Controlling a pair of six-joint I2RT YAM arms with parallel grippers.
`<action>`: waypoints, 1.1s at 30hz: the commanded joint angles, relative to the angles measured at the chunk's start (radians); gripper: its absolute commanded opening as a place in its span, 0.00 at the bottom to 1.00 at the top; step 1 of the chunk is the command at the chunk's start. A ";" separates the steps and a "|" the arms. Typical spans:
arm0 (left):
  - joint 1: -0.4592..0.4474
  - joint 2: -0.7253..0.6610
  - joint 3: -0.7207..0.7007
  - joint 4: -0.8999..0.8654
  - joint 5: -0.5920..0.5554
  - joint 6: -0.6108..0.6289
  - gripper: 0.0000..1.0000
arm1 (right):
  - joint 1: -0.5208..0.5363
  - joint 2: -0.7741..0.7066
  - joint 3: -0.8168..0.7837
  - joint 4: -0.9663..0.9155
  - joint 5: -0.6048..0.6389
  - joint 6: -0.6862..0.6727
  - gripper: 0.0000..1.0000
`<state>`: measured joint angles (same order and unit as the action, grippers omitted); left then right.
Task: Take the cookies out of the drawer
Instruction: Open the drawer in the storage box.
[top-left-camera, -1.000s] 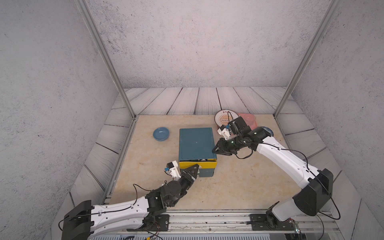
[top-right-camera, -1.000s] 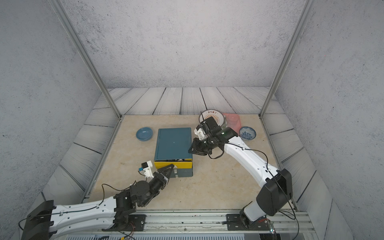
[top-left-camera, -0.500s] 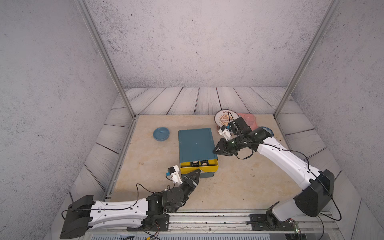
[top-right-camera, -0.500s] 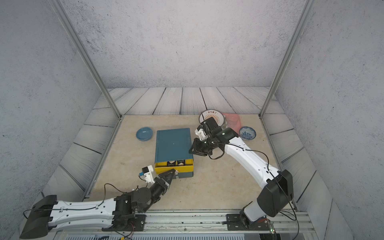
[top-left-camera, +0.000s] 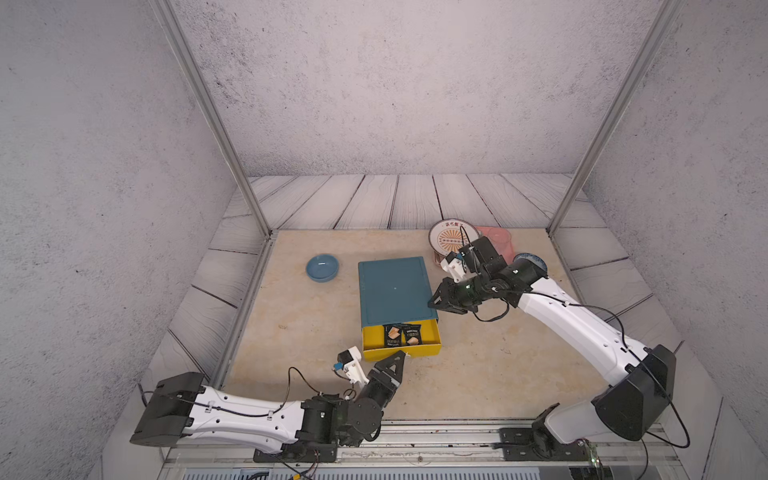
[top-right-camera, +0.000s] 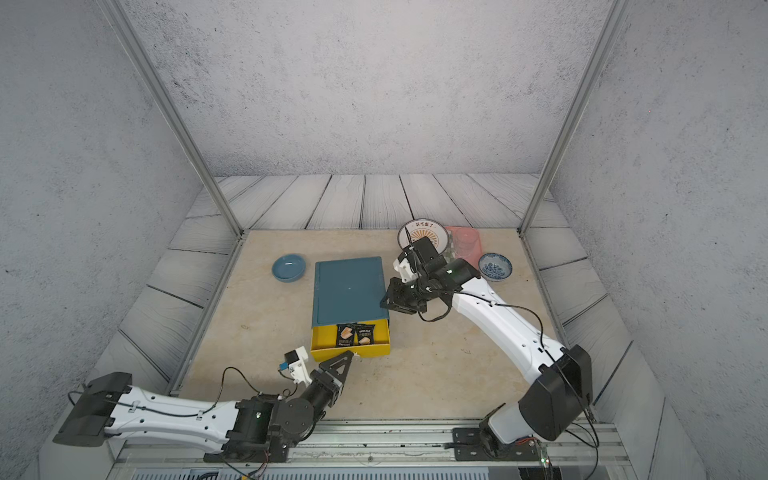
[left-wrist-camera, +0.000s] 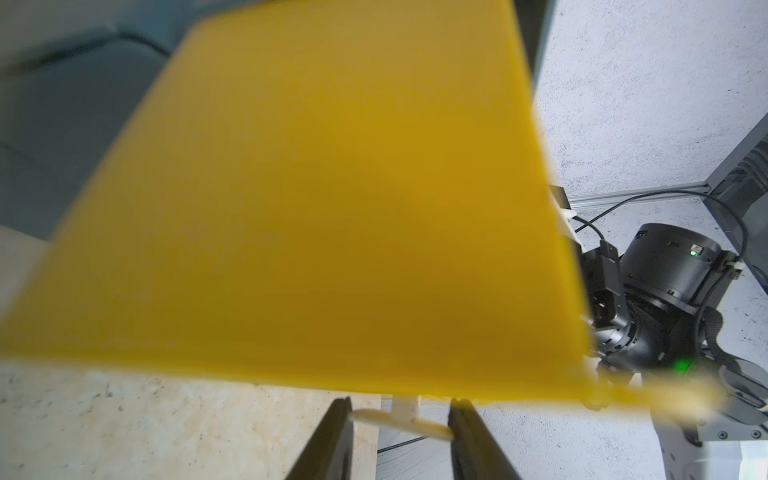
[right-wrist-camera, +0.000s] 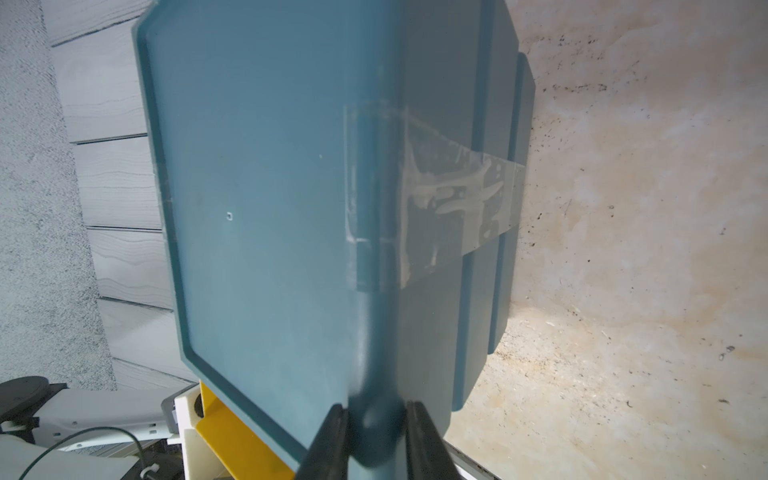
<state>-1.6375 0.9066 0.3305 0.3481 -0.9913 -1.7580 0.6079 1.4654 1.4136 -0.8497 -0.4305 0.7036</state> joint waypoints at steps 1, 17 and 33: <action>-0.057 0.032 0.033 -0.183 -0.116 -0.074 0.38 | -0.012 -0.025 -0.013 -0.058 0.076 0.001 0.27; -0.231 0.171 0.133 -0.409 -0.280 -0.414 0.38 | -0.010 -0.042 -0.014 -0.075 0.084 -0.013 0.28; -0.274 0.254 0.201 -0.490 -0.271 -0.526 0.83 | -0.011 -0.053 -0.020 -0.081 0.078 -0.023 0.31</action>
<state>-1.9034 1.1477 0.5137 -0.0834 -1.2613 -2.1059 0.6064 1.4406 1.4075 -0.8799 -0.4038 0.6983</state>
